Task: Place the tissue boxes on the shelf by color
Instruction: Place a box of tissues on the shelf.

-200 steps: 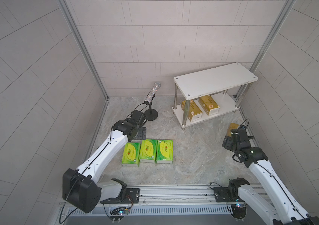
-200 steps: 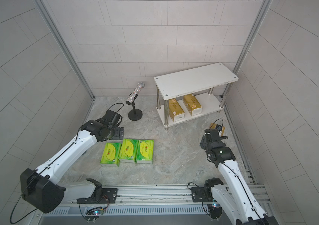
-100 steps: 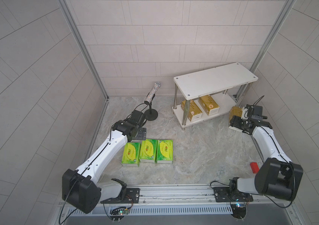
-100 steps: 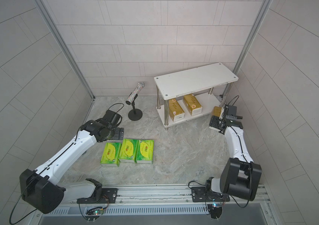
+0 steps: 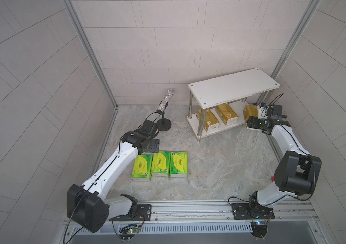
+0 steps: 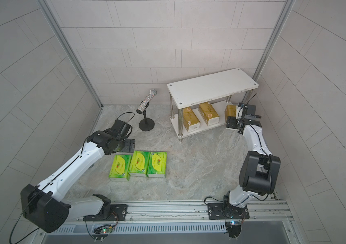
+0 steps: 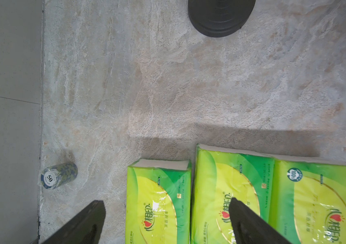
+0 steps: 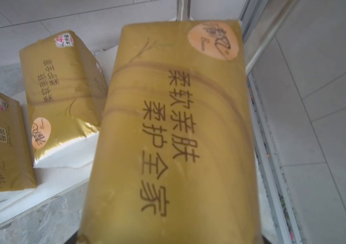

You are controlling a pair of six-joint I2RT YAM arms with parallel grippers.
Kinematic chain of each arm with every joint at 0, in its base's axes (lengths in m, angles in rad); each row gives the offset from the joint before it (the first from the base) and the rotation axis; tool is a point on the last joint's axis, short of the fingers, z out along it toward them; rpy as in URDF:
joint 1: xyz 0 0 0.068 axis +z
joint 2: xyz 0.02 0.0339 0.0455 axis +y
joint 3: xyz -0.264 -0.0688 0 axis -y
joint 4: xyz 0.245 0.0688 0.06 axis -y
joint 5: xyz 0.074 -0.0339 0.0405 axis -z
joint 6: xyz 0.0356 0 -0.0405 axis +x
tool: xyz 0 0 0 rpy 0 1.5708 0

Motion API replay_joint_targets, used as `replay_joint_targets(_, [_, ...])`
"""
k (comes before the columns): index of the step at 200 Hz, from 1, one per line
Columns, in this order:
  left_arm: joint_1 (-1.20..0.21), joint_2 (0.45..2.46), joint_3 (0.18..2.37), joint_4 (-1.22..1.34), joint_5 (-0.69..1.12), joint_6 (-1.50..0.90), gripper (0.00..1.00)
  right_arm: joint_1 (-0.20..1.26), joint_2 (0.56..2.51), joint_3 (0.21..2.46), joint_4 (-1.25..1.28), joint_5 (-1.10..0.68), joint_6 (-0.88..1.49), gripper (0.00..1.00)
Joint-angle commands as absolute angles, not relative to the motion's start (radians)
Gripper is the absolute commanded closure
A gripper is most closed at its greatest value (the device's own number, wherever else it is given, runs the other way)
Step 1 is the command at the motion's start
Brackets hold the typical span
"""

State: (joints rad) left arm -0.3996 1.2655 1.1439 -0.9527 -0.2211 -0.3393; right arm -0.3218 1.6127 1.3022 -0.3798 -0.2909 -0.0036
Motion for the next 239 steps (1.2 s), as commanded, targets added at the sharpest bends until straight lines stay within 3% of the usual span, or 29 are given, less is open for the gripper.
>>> replay_joint_targets(1, [-0.403, 1.254, 1.131, -0.942, -0.210, -0.331, 0.00, -0.325, 1.673, 1.357, -0.348, -0.298, -0.103, 0.19])
replay_joint_targets(60, [-0.402, 1.238, 1.084, -0.903, -0.189, -0.324, 0.00, -0.327, 1.766, 1.321, -0.104, -0.266, -0.153, 0.18])
replay_joint_targets(131, [-0.410, 1.270, 1.069, -0.852, -0.163, -0.338, 0.00, -0.350, 1.968, 1.532, -0.126, -0.320, -0.299, 0.18])
replay_joint_targets(239, [-0.410, 1.362, 1.087, -0.838, -0.198, -0.317, 0.00, -0.368, 2.216, 1.814, -0.182, -0.522, -0.250, 0.18])
